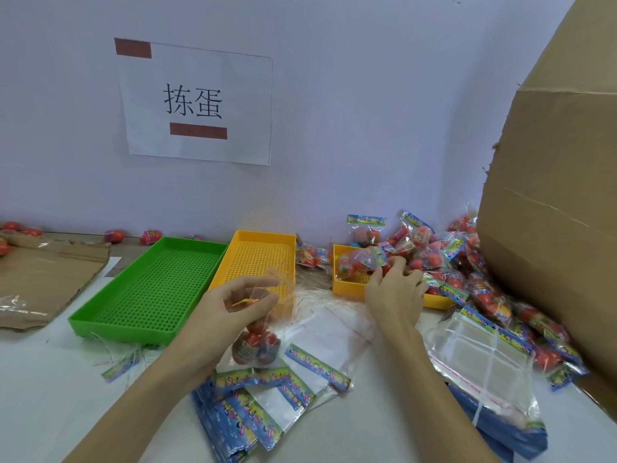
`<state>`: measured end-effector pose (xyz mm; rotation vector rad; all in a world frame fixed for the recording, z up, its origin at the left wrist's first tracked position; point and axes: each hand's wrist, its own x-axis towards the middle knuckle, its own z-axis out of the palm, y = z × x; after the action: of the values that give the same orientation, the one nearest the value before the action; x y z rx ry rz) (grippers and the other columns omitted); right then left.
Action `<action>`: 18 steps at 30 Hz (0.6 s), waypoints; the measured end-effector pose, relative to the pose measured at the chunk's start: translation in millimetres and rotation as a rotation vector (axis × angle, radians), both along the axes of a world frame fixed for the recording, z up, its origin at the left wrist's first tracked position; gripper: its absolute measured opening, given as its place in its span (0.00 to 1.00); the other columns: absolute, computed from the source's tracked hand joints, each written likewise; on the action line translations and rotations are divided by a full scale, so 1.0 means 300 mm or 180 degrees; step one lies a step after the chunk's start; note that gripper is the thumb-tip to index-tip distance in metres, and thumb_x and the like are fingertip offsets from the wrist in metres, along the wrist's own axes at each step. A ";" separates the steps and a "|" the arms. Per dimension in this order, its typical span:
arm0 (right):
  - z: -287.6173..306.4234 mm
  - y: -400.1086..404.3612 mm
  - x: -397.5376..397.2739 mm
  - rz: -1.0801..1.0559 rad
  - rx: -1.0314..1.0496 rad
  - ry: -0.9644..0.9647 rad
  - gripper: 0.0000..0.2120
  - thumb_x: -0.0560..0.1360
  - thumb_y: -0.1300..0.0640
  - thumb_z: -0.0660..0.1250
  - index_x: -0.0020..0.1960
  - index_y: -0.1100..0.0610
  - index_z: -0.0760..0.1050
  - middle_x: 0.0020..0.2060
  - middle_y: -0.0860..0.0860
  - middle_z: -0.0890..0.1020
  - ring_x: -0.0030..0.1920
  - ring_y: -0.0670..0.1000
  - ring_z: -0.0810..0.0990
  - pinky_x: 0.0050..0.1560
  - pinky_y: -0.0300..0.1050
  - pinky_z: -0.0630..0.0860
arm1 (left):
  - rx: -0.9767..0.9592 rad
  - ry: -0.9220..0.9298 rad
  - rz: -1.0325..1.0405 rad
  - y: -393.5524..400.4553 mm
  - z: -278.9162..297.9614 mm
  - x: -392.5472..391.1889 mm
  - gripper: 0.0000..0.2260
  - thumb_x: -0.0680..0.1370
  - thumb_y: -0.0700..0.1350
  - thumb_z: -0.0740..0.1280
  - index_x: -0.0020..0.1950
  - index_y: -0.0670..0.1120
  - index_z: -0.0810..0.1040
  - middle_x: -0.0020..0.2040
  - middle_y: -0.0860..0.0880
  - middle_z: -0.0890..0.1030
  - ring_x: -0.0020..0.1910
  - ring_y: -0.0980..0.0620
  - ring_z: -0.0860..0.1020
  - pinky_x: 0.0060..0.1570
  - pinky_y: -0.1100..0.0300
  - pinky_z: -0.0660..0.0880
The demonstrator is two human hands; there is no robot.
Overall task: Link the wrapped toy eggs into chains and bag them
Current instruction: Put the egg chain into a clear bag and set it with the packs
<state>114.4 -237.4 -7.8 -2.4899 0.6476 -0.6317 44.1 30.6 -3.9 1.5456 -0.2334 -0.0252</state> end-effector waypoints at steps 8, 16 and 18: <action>0.038 0.041 -0.039 0.1201 0.0347 -0.1282 0.09 0.84 0.55 0.62 0.64 0.50 0.73 0.48 0.54 0.79 0.44 0.51 0.77 0.45 0.45 0.74 | -0.0141 0.0031 0.0149 -0.016 -0.028 0.013 0.13 0.72 0.51 0.75 0.56 0.55 0.87 0.57 0.48 0.87 0.57 0.48 0.86 0.60 0.52 0.79; 0.122 0.189 -0.154 0.2648 0.1827 -0.1324 0.10 0.79 0.52 0.73 0.58 0.51 0.78 0.38 0.42 0.81 0.41 0.44 0.80 0.41 0.35 0.75 | 0.0018 -0.0118 0.0413 -0.030 -0.027 0.002 0.13 0.76 0.48 0.75 0.60 0.50 0.84 0.54 0.48 0.88 0.53 0.50 0.87 0.59 0.50 0.80; 0.136 0.212 -0.179 0.2972 0.1798 -0.1328 0.07 0.80 0.52 0.71 0.57 0.50 0.79 0.37 0.45 0.79 0.38 0.45 0.78 0.39 0.37 0.73 | 0.0077 -0.0206 0.0476 -0.030 -0.026 0.001 0.12 0.78 0.46 0.74 0.60 0.49 0.83 0.54 0.49 0.88 0.52 0.50 0.87 0.57 0.52 0.81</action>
<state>60.7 -173.7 33.0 -1.7525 -0.4420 -0.4687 44.4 21.5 -11.6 1.5858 -0.1686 0.1402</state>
